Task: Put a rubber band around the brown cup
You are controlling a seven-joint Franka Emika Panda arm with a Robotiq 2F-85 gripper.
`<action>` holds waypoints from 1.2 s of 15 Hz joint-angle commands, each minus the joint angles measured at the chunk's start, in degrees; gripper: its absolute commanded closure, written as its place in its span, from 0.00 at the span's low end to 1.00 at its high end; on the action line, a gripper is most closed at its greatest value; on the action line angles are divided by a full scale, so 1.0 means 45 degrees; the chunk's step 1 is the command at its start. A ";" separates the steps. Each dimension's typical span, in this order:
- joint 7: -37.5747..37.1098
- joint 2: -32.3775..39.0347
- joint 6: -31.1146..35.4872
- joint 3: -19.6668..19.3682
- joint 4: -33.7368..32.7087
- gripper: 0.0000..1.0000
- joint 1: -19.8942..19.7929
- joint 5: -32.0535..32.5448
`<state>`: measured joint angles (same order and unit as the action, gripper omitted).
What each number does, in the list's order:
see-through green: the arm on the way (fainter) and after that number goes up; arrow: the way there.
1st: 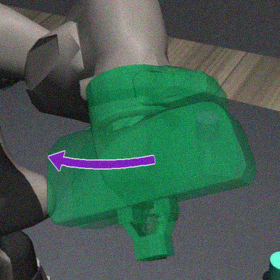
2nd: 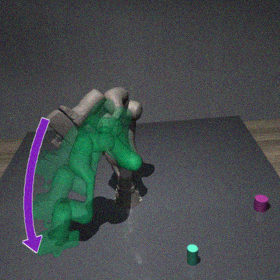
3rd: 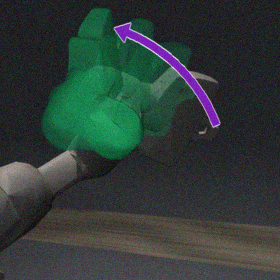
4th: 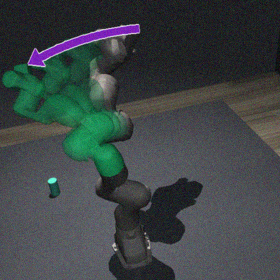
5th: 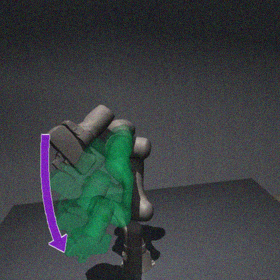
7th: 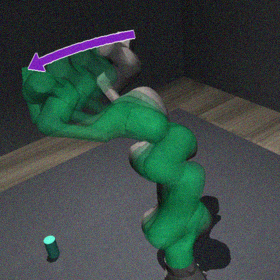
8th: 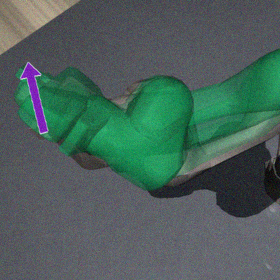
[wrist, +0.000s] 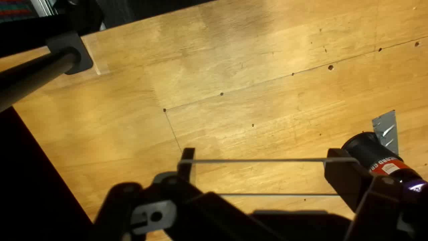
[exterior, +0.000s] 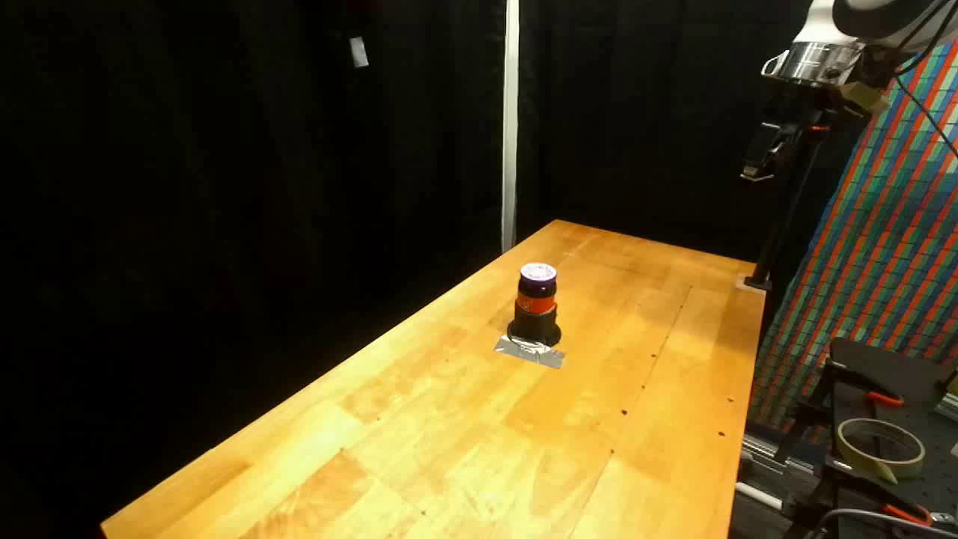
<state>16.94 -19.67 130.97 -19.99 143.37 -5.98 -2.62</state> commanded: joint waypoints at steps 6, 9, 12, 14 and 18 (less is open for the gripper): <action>-0.0203 0.0147 -0.0071 0.0612 -0.0318 0.00 -0.0205 -0.0091; -0.1825 0.0662 0.0064 0.2143 -0.0703 0.00 0.0188 0.0477; -0.3892 0.1569 -0.0010 0.3911 -0.1576 0.00 0.0656 0.1246; -0.5161 0.2492 -0.0104 0.4916 -0.2420 0.00 0.1064 0.1840; -0.7080 0.4426 -0.0065 0.6000 -0.4238 0.00 0.1873 0.2507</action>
<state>-9.54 -7.08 130.96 5.05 132.01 0.69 6.26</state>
